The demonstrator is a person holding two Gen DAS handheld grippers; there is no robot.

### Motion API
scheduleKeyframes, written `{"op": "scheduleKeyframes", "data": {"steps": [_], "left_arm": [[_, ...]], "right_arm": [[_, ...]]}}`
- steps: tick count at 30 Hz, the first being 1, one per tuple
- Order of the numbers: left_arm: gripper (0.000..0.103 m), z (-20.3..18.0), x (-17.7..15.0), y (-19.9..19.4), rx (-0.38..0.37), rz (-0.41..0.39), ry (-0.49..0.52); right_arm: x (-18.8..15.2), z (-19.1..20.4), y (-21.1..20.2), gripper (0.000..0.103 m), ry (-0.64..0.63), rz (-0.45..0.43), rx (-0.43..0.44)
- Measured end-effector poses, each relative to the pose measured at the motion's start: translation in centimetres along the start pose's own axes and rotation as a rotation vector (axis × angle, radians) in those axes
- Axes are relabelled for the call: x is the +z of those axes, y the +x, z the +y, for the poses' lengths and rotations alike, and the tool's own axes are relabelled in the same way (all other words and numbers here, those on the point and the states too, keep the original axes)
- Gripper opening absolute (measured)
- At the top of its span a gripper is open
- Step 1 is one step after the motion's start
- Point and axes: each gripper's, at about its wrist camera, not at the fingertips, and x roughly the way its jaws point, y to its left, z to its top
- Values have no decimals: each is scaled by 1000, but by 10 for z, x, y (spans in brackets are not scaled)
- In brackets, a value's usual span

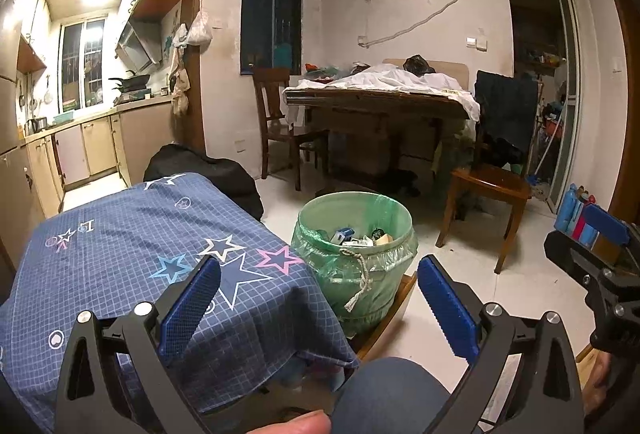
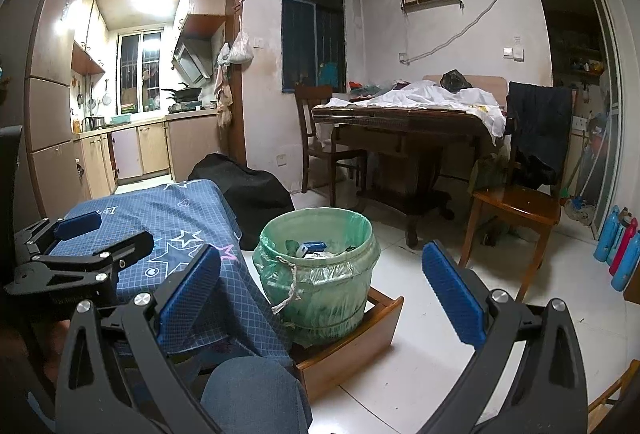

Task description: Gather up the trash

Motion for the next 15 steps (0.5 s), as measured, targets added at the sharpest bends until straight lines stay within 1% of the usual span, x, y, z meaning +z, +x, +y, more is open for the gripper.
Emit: {"op": "scheduleKeyframes", "data": {"steps": [4,6,8,10,15], "left_arm": [[98,-5,0,3,-21,4,11],[98,-9,-2,2,-21,-2,39],[98,-9,-3,4,-35,7,35],[98,-8,-4,9,-28,23,28],[98,-9,-6,9,-17,24,26]], "right_arm": [[0,-1,0,98,1,0,0],[0,-1,0,97,1,1,1],[0,0,0,98,0,1,1],[0,1,-1,98,2,-1,-2],[-1,-1,0,98,6,-1,-3]]}}
